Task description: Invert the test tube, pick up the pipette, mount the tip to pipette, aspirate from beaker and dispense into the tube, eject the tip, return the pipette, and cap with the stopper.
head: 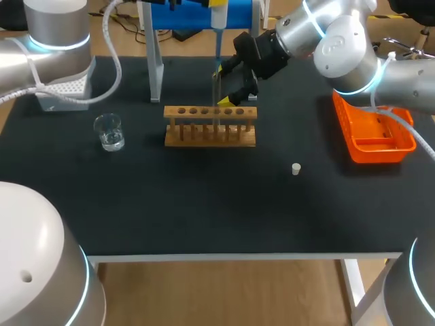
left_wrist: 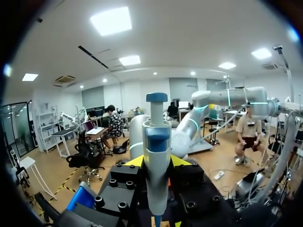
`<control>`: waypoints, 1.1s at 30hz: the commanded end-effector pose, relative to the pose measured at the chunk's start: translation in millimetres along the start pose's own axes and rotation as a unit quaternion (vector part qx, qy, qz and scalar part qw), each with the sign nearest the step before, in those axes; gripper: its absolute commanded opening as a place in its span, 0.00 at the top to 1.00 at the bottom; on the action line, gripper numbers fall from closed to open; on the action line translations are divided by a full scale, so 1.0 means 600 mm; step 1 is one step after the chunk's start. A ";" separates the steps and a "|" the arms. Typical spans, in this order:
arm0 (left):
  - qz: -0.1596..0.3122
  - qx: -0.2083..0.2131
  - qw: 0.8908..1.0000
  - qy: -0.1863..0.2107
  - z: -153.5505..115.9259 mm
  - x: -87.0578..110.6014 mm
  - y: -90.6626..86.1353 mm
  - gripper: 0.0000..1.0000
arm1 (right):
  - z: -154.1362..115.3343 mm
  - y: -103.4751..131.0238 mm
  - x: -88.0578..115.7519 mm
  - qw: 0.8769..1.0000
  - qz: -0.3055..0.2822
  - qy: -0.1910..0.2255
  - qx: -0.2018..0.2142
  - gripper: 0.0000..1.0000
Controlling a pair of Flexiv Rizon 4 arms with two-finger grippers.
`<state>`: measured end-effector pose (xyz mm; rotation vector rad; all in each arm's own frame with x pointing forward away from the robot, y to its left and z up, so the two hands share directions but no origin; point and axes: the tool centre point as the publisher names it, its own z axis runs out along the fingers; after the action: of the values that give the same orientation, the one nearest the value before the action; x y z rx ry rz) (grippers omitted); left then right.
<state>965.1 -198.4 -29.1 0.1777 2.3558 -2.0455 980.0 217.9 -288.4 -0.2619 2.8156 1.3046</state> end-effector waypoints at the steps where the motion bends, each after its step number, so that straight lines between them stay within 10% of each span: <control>1: 0.002 0.004 1.000 0.004 -0.002 -0.009 0.008 1.00 | -0.001 0.000 0.000 1.000 0.000 0.001 0.000 0.00; 33: -0.021 0.018 1.000 0.003 -0.010 -0.025 0.042 1.00 | -0.001 0.000 0.000 1.000 0.000 0.001 0.000 0.00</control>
<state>978.4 -190.4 -51.3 0.1273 2.3368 -2.1052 980.0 217.9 -288.5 -0.2619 2.8156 1.3046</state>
